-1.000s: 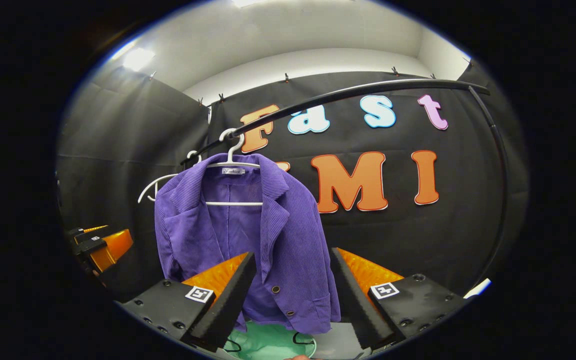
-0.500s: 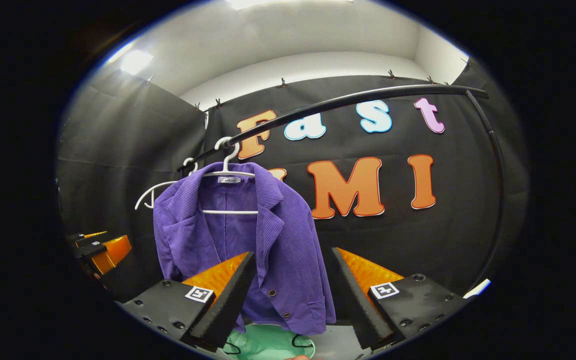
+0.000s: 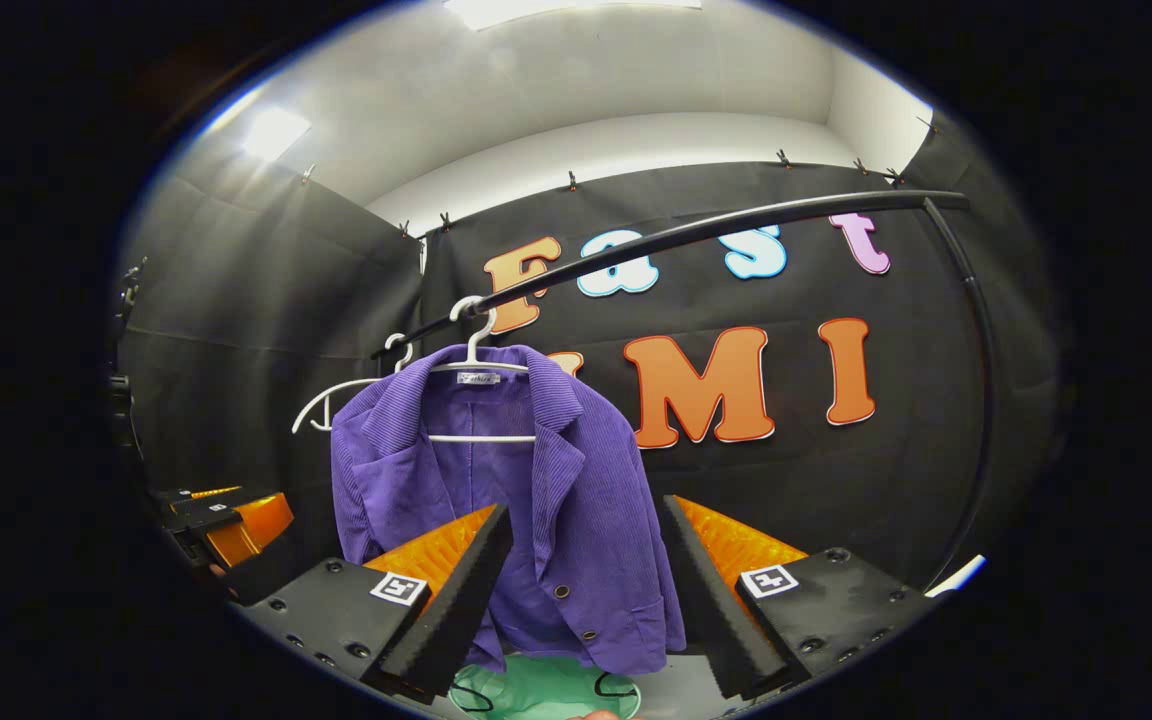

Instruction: Grasp the clothes on the hanger with both hands and then place them into the laundry hamper below.

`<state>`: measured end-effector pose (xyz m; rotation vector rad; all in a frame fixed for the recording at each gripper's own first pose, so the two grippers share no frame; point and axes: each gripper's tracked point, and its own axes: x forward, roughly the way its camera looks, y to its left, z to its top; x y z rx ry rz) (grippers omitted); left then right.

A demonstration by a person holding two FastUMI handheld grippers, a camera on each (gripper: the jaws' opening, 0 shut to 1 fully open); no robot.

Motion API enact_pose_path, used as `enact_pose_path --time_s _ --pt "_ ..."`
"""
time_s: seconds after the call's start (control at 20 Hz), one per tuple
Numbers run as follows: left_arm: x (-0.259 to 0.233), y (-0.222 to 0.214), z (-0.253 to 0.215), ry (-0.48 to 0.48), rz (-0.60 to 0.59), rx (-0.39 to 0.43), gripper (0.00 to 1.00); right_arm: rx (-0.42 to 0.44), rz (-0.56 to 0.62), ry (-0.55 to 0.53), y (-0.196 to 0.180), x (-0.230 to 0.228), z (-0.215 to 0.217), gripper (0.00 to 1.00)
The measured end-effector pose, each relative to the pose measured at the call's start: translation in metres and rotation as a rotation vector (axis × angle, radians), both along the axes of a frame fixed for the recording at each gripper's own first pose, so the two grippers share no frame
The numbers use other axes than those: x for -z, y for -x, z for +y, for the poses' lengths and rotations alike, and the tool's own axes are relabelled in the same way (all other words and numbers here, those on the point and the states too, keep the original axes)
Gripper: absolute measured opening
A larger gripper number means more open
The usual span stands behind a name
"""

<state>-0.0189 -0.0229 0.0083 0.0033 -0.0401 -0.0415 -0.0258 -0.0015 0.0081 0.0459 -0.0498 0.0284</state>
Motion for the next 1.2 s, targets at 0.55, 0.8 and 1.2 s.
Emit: enact_pose_path --time_s 0.55,0.8,1.2 --pt "0.004 0.002 0.021 0.005 -0.005 -0.045 0.92 -0.030 -0.035 -0.008 -0.078 0.009 0.026 0.92" --pt "0.009 0.004 0.035 -0.001 0.005 -0.087 0.92 -0.025 0.024 0.028 -0.137 0.059 0.044 0.92" --pt "0.008 0.012 0.058 -0.051 -0.017 -0.154 0.96 0.156 0.112 0.103 -0.216 0.141 0.019 0.92"
